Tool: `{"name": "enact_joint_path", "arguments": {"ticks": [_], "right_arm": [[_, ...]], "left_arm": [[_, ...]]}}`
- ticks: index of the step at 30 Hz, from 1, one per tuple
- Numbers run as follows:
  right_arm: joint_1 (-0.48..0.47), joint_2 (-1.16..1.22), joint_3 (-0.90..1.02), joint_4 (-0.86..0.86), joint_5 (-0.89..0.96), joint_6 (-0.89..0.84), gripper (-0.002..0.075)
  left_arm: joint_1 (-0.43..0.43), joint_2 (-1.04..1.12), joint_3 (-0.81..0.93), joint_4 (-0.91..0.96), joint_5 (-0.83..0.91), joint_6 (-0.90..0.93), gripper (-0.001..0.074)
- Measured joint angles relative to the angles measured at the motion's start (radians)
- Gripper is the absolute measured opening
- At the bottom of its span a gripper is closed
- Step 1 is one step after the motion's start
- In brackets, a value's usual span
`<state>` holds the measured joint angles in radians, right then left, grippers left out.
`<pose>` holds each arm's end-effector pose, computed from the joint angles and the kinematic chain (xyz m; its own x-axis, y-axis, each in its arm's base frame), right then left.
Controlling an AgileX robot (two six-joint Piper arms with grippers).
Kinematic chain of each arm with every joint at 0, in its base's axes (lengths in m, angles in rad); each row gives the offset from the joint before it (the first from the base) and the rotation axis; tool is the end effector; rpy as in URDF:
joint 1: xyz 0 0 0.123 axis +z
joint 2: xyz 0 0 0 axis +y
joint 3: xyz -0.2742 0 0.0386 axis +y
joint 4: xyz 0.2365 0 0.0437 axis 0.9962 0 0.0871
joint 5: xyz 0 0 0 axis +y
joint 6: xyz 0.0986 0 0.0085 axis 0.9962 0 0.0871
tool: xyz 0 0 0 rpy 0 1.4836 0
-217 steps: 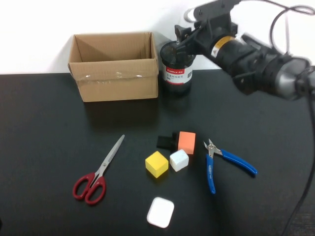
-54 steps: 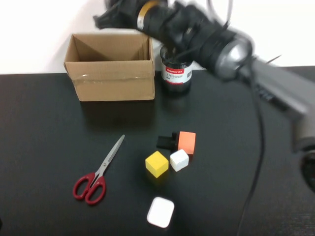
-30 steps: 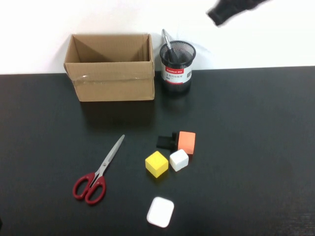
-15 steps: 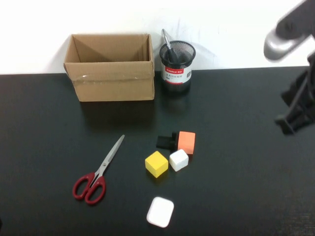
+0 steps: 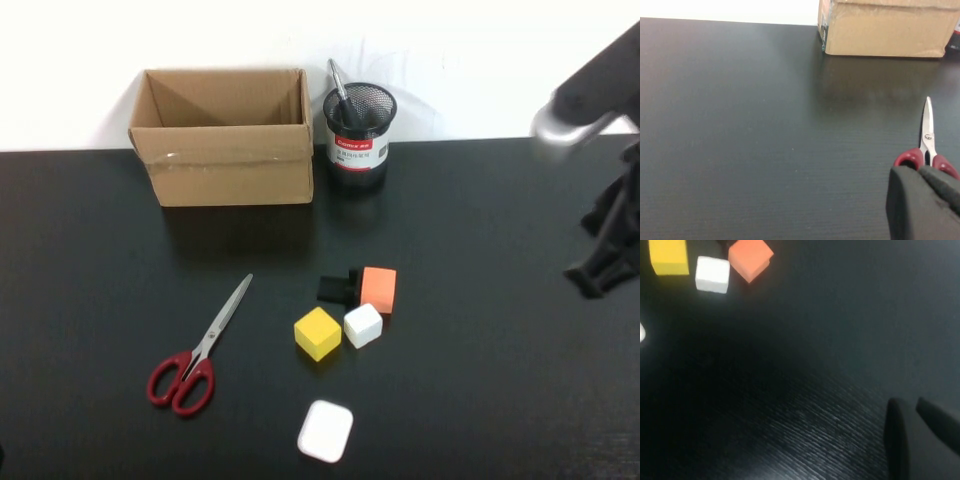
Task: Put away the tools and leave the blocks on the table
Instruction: Pick up the scissors from the table
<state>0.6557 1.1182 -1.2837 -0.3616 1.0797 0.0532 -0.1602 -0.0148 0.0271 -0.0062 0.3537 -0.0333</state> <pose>0.1824 0.1013 0.4011 -0.5135 -0.5425 -0.6649 -0.4735 0.8253 -0.3076 0.0566 -0.0094 0.1710 -0.2778 0.0053 -0.9606 0.1508 0.9878 -0.0382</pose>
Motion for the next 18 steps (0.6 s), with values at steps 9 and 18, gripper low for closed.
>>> {"name": "enact_joint_path", "arguments": {"ticks": [9,18], "right_arm": [[-0.292,-0.388,0.244,0.208,-0.519,0.063,-0.0007],[-0.620,-0.883,0.719,0.307,-0.748,0.077,-0.0007]], "left_arm": [[0.000,0.000,0.000,0.006,0.000,0.000,-0.0004],[0.000,0.000,0.000,0.006,0.000,0.000,-0.0004]]}}
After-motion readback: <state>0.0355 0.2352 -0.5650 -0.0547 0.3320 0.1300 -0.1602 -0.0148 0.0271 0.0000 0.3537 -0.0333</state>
